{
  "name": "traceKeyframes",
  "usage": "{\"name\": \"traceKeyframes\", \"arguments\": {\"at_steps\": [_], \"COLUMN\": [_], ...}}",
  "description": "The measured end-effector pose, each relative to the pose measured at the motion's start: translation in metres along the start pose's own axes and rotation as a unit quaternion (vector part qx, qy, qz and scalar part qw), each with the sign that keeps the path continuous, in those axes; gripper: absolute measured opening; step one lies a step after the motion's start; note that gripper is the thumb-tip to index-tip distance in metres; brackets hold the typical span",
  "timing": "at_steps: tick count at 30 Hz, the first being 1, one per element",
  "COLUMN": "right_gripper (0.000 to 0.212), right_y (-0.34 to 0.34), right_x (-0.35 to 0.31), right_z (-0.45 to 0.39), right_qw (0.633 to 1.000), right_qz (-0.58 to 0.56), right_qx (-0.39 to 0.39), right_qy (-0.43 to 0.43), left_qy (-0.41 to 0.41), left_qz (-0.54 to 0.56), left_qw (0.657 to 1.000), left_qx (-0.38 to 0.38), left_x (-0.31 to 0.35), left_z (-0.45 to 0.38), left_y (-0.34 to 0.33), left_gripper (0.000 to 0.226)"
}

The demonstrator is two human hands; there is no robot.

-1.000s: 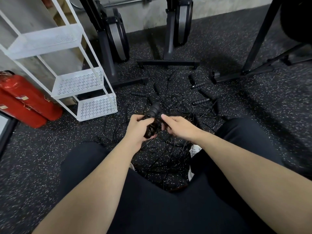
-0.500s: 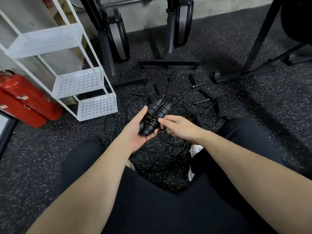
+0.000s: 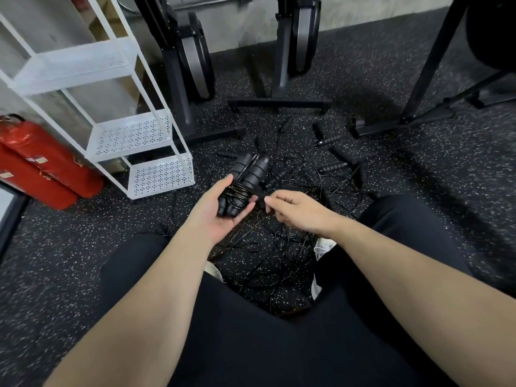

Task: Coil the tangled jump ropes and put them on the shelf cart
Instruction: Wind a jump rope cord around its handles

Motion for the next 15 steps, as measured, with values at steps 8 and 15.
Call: {"name": "traceKeyframes", "arguments": {"at_steps": [8,15], "right_gripper": [0.029,0.044], "right_y": [-0.004,0.000], "right_x": [0.000,0.017], "right_z": [0.001,0.006], "right_qw": [0.998,0.998], "right_qz": [-0.049,-0.016], "right_qx": [-0.029,-0.039], "right_qy": [0.012,-0.055], "left_qy": [-0.024,0.032], "left_qz": [0.069,0.018], "left_qw": [0.997,0.998], "left_qx": [-0.010,-0.049], "left_x": [0.018,0.011], "left_z": [0.002,0.005], "left_y": [0.014,0.008], "left_gripper": [0.031,0.044]}}
Point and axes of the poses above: each hand's wrist, its own z-axis away from the middle knuckle, its own y-axis out of the back of the hand, x = y × z, the point moved 9 cm from there along -z, towards the middle knuckle, and after that the axes turned 15 degrees about y, right-handed, at the moved point
